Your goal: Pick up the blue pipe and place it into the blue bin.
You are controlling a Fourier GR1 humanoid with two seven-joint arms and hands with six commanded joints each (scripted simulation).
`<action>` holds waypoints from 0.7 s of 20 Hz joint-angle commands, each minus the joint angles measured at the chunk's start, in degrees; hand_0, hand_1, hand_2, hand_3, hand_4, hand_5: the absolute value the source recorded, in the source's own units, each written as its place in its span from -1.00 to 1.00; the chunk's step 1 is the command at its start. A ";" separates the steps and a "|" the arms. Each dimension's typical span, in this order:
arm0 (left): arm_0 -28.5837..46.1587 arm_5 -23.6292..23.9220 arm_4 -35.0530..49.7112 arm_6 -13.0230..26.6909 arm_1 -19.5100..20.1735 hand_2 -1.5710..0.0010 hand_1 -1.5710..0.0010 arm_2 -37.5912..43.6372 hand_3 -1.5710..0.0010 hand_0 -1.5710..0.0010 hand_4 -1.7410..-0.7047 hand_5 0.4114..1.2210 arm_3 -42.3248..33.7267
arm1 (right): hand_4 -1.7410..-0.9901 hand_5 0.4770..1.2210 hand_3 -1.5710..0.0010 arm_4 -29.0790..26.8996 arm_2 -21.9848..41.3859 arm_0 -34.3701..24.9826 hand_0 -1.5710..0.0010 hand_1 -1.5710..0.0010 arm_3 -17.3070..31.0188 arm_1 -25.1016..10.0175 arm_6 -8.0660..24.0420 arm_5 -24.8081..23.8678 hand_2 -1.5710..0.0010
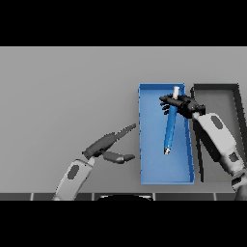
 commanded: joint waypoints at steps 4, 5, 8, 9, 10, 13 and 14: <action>-0.35 0.54 -0.39 0.09 -0.10 1.00 1.00 0.02 1.00 1.00 0.67 -0.80 -0.20 | 0.50 0.36 0.84 3.18 6.28 -2.04 0.73 0.74 -2.15 -2.76 -0.28 3.16 0.75; -0.14 0.33 -0.10 0.49 -0.27 1.00 1.00 -0.05 1.00 1.00 0.67 -0.81 -0.10 | 0.55 0.26 0.87 4.24 6.95 -2.09 0.79 0.79 -2.37 -3.15 -0.39 3.56 0.80; 0.29 0.40 -0.38 -0.20 -0.06 1.00 1.00 -0.25 1.00 1.00 0.66 -0.82 -0.31 | 0.62 0.01 0.93 6.85 8.62 -1.94 0.89 0.89 -2.84 -2.88 -2.19 4.00 0.90; 0.00 0.60 -0.38 0.39 -0.40 1.00 1.00 -0.26 1.00 1.00 0.67 -0.83 -0.42 | 0.63 -0.05 0.95 7.42 8.73 -1.97 0.91 0.92 -2.16 -2.89 -2.99 4.45 0.92; 0.07 0.46 -0.13 0.67 -0.41 1.00 1.00 -0.29 1.00 1.00 0.67 -0.84 -0.73 | 0.62 -0.11 0.96 7.83 8.98 -2.06 0.75 0.88 -1.57 -2.54 -3.02 4.46 0.93; -0.17 0.54 -0.70 0.63 -0.30 1.00 1.00 -0.29 1.00 1.00 0.66 -0.84 0.30 | 0.57 -0.19 0.98 7.84 9.14 -2.04 0.69 0.85 -2.09 -2.15 -3.57 4.66 0.93; 0.28 0.34 -0.22 0.47 -0.36 1.00 1.00 -0.44 1.00 1.00 0.66 -0.85 -0.56 | 0.56 -0.16 0.98 7.31 8.69 -1.73 0.75 0.88 -2.26 -2.76 -4.13 5.34 0.95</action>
